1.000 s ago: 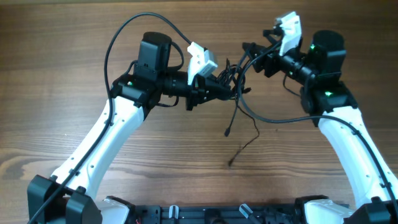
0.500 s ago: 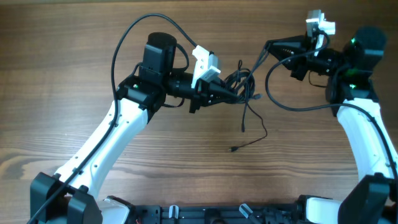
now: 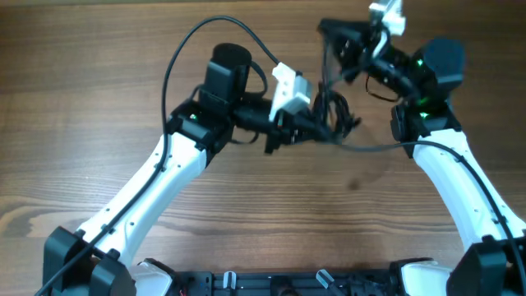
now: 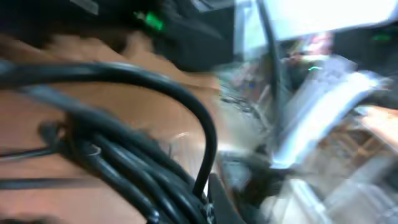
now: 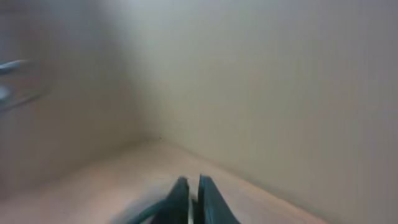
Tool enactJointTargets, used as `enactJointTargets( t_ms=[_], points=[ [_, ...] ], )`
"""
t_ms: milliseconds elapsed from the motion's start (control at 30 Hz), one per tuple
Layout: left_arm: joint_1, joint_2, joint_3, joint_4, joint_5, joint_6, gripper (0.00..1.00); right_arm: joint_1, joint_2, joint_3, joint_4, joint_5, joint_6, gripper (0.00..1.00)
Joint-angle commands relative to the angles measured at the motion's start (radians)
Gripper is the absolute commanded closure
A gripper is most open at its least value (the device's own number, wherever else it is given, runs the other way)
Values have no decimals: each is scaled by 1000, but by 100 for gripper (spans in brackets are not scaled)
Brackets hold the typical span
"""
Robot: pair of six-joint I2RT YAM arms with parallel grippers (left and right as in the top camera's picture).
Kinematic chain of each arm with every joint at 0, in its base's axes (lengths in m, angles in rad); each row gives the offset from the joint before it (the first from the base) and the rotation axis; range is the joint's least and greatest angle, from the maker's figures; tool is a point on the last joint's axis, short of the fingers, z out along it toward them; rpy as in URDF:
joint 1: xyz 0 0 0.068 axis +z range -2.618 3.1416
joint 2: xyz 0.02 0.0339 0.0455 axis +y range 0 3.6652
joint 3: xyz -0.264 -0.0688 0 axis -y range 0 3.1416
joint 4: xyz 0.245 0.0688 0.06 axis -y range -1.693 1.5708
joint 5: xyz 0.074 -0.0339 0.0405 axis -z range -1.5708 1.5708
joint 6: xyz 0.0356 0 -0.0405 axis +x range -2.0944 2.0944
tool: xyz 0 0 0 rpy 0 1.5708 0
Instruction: Untangle cables
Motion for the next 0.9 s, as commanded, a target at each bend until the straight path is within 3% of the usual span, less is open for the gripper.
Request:
enactJointTargets(
  t_ms=[0, 67, 133, 267, 300, 333, 467, 500, 600, 667, 733, 800, 833, 867],
  points=[
    [-82, -8, -47, -38, 274, 42, 96, -92, 27, 75, -110, 587, -19, 82],
    [-55, -8, -47, -37, 221, 42, 96, -92, 27, 75, -217, 455, -17, 73],
    [0, -8, -47, -37, 216, 24, 96, -92, 27, 75, -338, 458, -17, 61],
    [142, -8, -47, -30, 251, -40, 96, -92, 28, 75, -567, 761, 26, 41],
    [172, -8, -47, -30, 251, -40, 96, -92, 28, 75, -618, 851, 50, 25],
    [190, -8, -47, -30, 251, -40, 96, -92, 29, 75, -651, 866, 50, 0],
    [205, -8, -47, -30, 177, -58, 96, -92, 28, 74, -731, 601, 1, 0],
    [206, -8, -47, -31, 137, -89, 96, -92, 29, 74, -773, 616, 7, 0],
    [225, -8, -47, -27, 120, -198, 96, -92, 29, 74, -922, 1125, 335, 0],
    [227, -8, -47, -21, 122, -228, 96, -92, 29, 74, -965, 1229, 391, 0],
    [227, -8, -47, 11, 121, -266, 96, -92, 29, 74, -934, 1085, 343, 0],
    [226, -8, -47, 84, 51, -387, 96, -92, 29, 74, -877, 618, 87, 0],
    [226, -8, -47, 120, -40, -476, 96, -92, 29, 74, -866, 391, -18, 0],
    [224, -8, -47, 145, -223, -632, 96, -92, 29, 74, -853, 78, -82, 0]
  ],
)
